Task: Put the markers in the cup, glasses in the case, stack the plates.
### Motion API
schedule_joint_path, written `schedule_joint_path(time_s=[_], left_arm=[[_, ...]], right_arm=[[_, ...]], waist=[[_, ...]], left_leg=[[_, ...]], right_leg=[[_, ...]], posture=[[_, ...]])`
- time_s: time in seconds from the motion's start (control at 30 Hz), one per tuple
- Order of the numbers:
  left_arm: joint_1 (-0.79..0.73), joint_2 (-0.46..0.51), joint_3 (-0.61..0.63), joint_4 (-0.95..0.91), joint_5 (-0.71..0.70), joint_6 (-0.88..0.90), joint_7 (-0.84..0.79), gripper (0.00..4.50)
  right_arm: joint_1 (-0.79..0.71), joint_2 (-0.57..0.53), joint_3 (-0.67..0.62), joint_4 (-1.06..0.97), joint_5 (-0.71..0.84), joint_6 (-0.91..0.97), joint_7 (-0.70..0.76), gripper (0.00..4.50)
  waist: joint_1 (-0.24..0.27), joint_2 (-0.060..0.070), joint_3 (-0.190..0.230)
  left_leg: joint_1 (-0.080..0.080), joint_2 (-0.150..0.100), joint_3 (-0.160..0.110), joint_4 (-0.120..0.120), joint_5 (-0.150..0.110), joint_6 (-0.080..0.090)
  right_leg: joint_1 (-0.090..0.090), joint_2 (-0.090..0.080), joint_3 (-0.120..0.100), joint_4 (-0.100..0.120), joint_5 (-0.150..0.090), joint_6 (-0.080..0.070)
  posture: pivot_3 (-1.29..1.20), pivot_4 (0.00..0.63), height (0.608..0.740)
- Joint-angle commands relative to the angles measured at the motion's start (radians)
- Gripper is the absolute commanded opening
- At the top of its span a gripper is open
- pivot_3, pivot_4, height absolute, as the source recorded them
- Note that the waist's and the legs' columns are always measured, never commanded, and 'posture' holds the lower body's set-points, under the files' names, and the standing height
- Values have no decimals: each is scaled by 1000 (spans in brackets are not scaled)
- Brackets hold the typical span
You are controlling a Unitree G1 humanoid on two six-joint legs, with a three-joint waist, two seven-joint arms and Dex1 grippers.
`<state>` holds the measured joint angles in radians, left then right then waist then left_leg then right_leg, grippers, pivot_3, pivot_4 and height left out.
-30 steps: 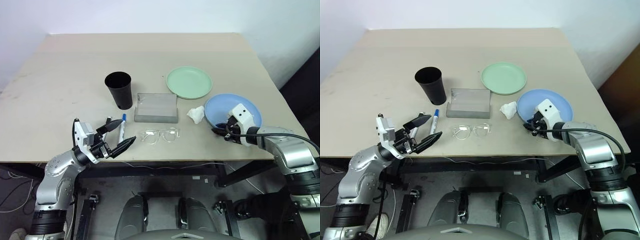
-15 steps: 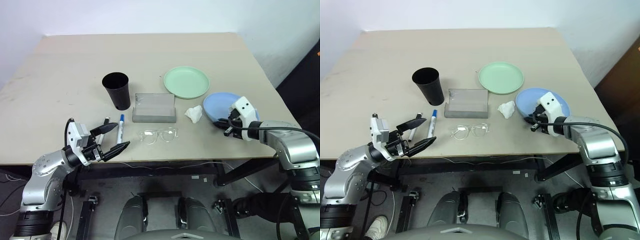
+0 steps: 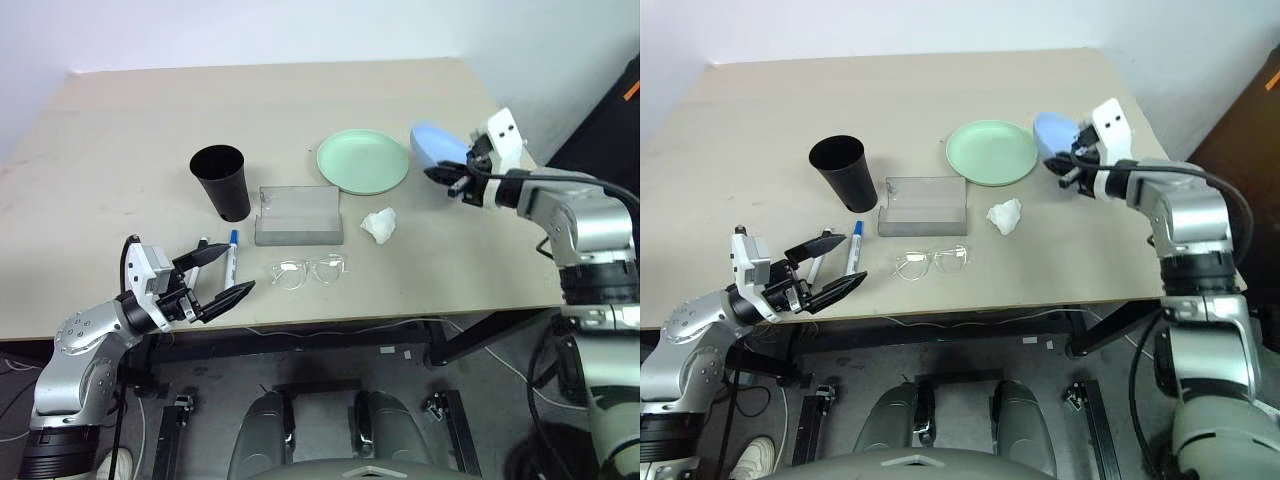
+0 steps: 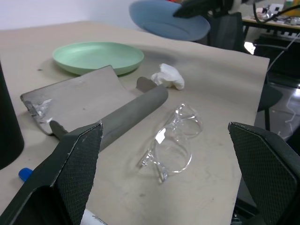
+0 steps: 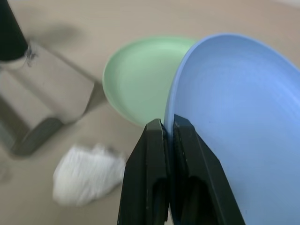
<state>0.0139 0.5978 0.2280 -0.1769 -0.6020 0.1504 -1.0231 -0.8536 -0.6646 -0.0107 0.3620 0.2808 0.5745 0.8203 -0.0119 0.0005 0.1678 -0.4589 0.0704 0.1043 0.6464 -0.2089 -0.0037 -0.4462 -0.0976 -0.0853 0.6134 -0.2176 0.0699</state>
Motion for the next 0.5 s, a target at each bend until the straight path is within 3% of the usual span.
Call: schedule_joint_path(time_s=[0.03, 0.33, 0.5], left_arm=[[-6, 4, 30, -48, -19, 1, 18, 4500], [6, -8, 43, -72, -22, 1, 54, 4500], [27, -13, 44, -117, -39, 39, 90, 4500]], right_arm=[[-137, 79, 22, 120, -40, -127, -4, 5], [-367, 302, 77, 575, -178, -423, -83, 5], [-405, 386, 126, 749, -276, -553, -122, 5]], waist=[[-5, 1, 1], [-7, 3, 2], [-6, 3, 2]], left_leg=[[0, 0, 1, 1, 0, 0], [0, 0, 2, 1, 1, -1], [-1, 0, 2, 2, 1, -1]], right_leg=[[0, 0, 0, 0, 0, 0], [-2, 1, 2, 5, 2, 3], [-2, 0, 2, 5, 2, 3]], posture=[[0, 150, 735], [0, 150, 735], [0, 150, 735]])
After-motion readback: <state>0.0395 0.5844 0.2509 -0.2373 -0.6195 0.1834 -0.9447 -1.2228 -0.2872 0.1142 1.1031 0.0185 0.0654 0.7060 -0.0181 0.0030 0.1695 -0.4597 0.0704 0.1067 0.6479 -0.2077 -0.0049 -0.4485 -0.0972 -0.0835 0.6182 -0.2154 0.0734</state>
